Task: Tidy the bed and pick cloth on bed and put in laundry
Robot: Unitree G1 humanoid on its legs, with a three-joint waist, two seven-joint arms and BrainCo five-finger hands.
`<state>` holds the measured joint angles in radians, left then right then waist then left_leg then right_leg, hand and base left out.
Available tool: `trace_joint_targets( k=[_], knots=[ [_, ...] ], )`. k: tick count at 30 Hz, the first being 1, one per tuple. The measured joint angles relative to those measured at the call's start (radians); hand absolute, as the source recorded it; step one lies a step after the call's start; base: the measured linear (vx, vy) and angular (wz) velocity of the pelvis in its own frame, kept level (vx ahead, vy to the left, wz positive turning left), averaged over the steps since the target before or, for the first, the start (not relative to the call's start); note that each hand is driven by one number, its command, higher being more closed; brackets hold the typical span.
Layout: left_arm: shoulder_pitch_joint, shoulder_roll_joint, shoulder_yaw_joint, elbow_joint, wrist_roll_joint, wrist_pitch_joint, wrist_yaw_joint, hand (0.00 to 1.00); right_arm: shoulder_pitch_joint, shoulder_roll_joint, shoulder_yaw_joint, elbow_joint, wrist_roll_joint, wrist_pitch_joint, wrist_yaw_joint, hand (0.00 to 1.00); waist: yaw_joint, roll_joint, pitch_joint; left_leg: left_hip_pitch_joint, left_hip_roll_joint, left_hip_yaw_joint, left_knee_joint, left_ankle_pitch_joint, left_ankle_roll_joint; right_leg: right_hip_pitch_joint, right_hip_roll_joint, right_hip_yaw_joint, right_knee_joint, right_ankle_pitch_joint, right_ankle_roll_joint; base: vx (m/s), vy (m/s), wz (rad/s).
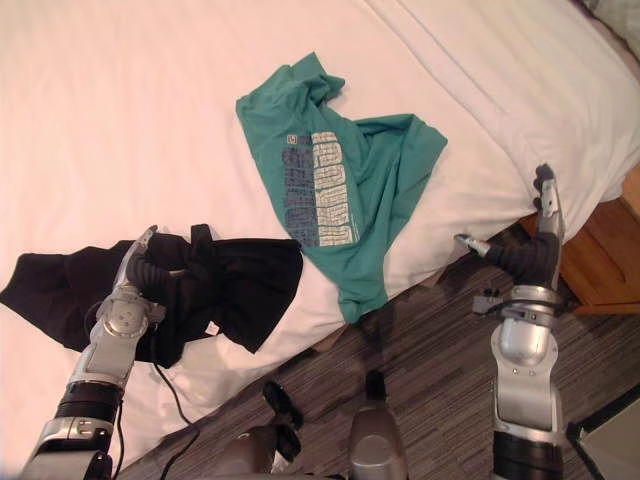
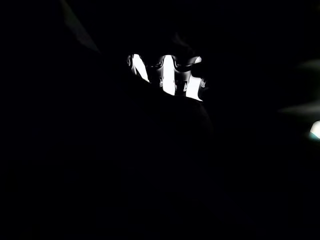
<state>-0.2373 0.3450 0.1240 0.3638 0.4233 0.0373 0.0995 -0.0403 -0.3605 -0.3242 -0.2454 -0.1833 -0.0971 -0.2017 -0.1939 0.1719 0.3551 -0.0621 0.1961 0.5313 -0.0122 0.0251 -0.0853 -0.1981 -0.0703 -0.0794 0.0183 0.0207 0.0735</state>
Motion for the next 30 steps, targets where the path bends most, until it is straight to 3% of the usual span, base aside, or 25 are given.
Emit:
trace_joint_targets(
  k=[2, 9, 15, 16, 17, 18, 20, 30],
  knots=[
    [0.032, -0.007, 0.014, -0.030, 0.000, -0.005, -0.010, 0.00, 0.000, 0.008, 0.013, 0.005, 0.000, 0.010, 0.002, 0.00, 0.020, 0.008, -0.002, -0.009, 0.013, 0.007, 0.015, 0.005, -0.001, 0.002, 0.009, 0.001, -0.022, 0.003, 0.000, 0.10, -0.093, -0.11],
    [0.084, -0.066, 0.015, -0.077, -0.024, -0.015, -0.028, 0.00, 0.017, 0.035, 0.019, -0.004, -0.035, 0.010, 0.007, 0.00, 0.021, 0.008, -0.002, 0.015, -0.007, 0.003, 0.016, 0.006, 0.000, 0.033, -0.006, -0.018, -0.022, 0.001, 0.004, 0.06, 0.021, 0.05],
    [0.257, -0.109, 0.018, -0.167, -0.161, -0.069, -0.099, 0.00, 0.027, 0.085, 0.054, -0.013, -0.039, 0.032, 0.030, 0.00, 0.042, 0.008, -0.003, 0.042, -0.018, 0.003, 0.016, 0.006, 0.000, 0.074, -0.018, -0.025, -0.041, -0.003, 0.011, 0.04, 0.018, 0.03],
    [0.261, -0.113, 0.029, -0.110, -0.184, -0.105, -0.103, 1.00, 0.026, 0.085, 0.072, -0.012, -0.041, 0.033, 0.036, 0.00, 0.049, 0.010, -0.005, 0.049, -0.015, 0.003, 0.020, 0.006, 0.000, 0.082, -0.022, -0.025, -0.041, -0.004, 0.011, 0.03, -0.009, -0.04],
    [0.261, -0.115, 0.037, -0.082, -0.198, -0.127, -0.103, 1.00, 0.023, 0.085, 0.081, -0.011, -0.054, 0.033, 0.038, 0.00, 0.048, 0.011, -0.006, 0.049, -0.013, 0.003, 0.024, 0.006, 0.000, 0.085, -0.023, -0.025, -0.041, -0.004, 0.011, 0.00, 0.000, 0.00],
    [0.251, -0.123, 0.047, -0.017, -0.217, -0.179, -0.100, 1.00, 0.012, 0.082, 0.113, -0.010, -0.078, 0.032, 0.041, 0.00, 0.048, 0.011, -0.008, 0.050, -0.007, 0.002, 0.034, 0.006, 0.000, 0.092, -0.024, -0.026, -0.041, -0.004, 0.011, 0.00, 0.000, 0.00],
    [0.234, -0.126, 0.058, 0.048, -0.236, -0.209, -0.083, 1.00, -0.006, 0.079, 0.152, 0.010, -0.078, 0.031, 0.041, 0.00, 0.047, 0.017, -0.013, 0.054, -0.005, -0.001, 0.035, 0.006, 0.000, 0.103, -0.024, -0.030, -0.041, -0.004, 0.011, 0.00, -0.004, 0.02],
    [0.175, -0.140, 0.075, 0.260, -0.372, -0.223, -0.048, 1.00, -0.091, 0.064, 0.237, 0.137, -0.116, 0.028, 0.020, 0.00, 0.049, 0.007, -0.048, 0.063, -0.013, -0.076, 0.028, 0.006, 0.000, 0.137, -0.032, -0.079, -0.040, -0.004, 0.011, -0.03, 0.012, 0.17]
  ],
)
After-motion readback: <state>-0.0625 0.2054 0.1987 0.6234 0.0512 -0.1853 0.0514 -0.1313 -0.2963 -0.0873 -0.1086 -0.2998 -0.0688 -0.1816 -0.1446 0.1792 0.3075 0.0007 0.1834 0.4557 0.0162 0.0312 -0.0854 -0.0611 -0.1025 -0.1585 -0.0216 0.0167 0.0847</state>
